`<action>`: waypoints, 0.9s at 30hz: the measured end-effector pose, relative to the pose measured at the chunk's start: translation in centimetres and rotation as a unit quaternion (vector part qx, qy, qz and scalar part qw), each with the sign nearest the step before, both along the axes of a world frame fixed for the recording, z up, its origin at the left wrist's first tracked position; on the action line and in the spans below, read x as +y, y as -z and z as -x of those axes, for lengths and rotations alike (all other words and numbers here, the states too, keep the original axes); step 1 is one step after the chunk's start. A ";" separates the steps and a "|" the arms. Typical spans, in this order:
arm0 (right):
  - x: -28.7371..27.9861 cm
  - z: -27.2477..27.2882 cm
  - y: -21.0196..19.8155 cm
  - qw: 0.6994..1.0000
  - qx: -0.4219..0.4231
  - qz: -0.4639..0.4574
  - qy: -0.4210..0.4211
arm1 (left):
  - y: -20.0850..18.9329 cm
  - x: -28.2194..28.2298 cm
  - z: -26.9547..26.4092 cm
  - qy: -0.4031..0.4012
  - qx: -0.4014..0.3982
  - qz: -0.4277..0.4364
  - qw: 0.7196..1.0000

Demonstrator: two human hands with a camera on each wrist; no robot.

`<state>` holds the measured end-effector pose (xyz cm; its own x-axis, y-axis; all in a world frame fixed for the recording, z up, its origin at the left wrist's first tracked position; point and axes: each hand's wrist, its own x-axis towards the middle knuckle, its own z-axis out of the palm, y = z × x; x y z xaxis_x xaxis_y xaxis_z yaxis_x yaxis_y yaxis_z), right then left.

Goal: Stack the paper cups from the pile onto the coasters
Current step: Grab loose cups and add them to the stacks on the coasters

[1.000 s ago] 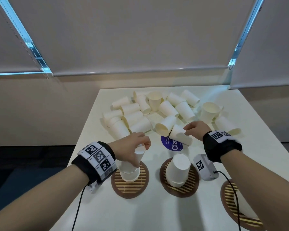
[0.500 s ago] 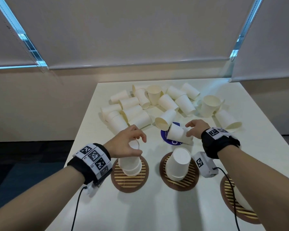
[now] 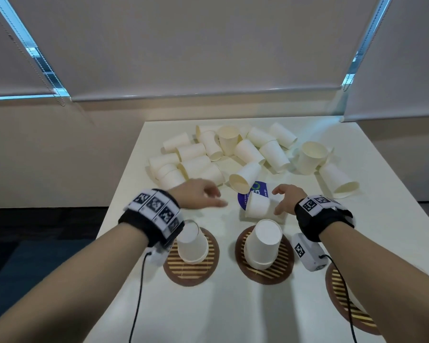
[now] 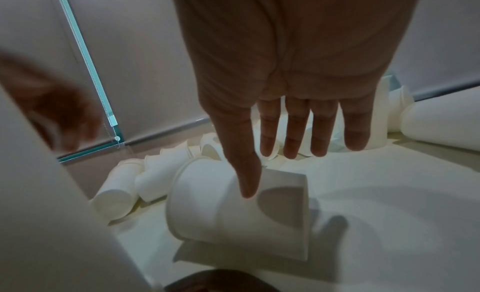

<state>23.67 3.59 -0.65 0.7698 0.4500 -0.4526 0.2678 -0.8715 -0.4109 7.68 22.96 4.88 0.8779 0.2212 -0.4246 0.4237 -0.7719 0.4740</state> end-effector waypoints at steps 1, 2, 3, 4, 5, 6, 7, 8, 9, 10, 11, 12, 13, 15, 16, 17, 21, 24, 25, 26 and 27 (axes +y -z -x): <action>0.0 0.1 0.1 1.000 0.003 0.007 -0.008 | -0.4 -0.2 -1.4 -0.034 -0.038 -0.004 0.999; 0.1 0.1 0.2 1.000 0.007 0.014 -0.015 | -0.6 -0.5 -2.7 -0.065 -0.064 -0.008 0.996; 0.1 0.1 0.3 1.000 0.012 0.018 -0.020 | -0.5 -0.8 -4.0 -0.085 -0.075 -0.016 0.993; 0.2 0.1 0.4 0.999 0.019 0.021 -0.026 | -0.2 -1.2 -5.2 -0.095 -0.072 -0.027 0.993; 0.3 0.1 0.5 0.999 0.025 0.022 -0.035 | 0.4 -1.5 -6.3 -0.096 -0.063 -0.036 0.993; 0.4 0.0 0.5 0.998 0.030 0.022 -0.046 | 1.0 -2.0 -7.4 -0.090 -0.053 -0.046 0.994; 0.5 0.0 0.4 0.997 0.034 0.020 -0.059 | 1.5 -2.4 -8.2 -0.075 -0.043 -0.063 0.994; 0.7 0.0 0.4 0.997 0.038 0.017 -0.071 | 2.2 -2.9 -9.1 -0.055 -0.030 -0.088 0.994; 0.8 -0.1 0.4 0.996 0.043 0.013 -0.081 | 2.8 -3.4 -9.9 -0.031 -0.013 -0.118 0.992; 0.9 -0.2 0.5 0.995 0.049 0.010 -0.092 | 3.4 -3.6 -10.7 -0.008 0.012 -0.150 0.989; 1.1 -0.2 0.6 0.993 0.052 0.012 -0.101 | 4.0 -3.6 -11.2 0.015 0.038 -0.180 0.983; 1.2 -0.2 0.8 0.992 0.053 0.018 -0.110 | 4.7 -3.5 -11.8 0.036 0.071 -0.201 0.976; 1.3 -0.2 1.0 0.991 0.052 0.028 -0.119 | 5.5 -3.3 -12.4 0.059 0.095 -0.218 0.969; 1.3 -0.2 1.7 0.988 0.054 0.049 -0.138 | 6.6 -2.8 -13.1 0.081 0.128 -0.246 0.957; 1.3 -0.2 2.1 0.986 0.056 0.056 -0.144 | 7.0 -2.7 -13.3 0.074 0.133 -0.246 0.957; 1.1 -0.1 2.4 0.986 0.055 0.058 -0.146 | 7.1 -2.6 -13.3 0.061 0.132 -0.234 0.961; 0.4 -0.5 2.7 0.992 0.049 0.037 -0.113 | 6.9 -2.6 -13.0 0.055 0.087 -0.215 0.971; -0.2 -1.1 2.1 0.996 0.042 0.022 -0.075 | 5.1 -2.3 -12.4 -0.002 0.045 -0.181 0.982; -0.4 -1.4 1.9 0.997 0.038 0.013 -0.059 | 4.2 -2.1 -12.2 -0.021 0.022 -0.170 0.985; -0.7 -1.6 1.6 0.998 0.035 0.003 -0.044 | 3.1 -2.0 -11.7 -0.045 -0.004 -0.158 0.986; -1.0 -1.8 1.4 0.999 0.031 -0.008 -0.030 | 1.9 -1.9 -11.1 -0.078 -0.033 -0.141 0.986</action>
<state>25.46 2.56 -2.01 0.7121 0.5017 -0.4912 0.2928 -0.8480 -0.4417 18.83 21.05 2.95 0.8475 0.4574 -0.2694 0.5234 -0.8045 0.2807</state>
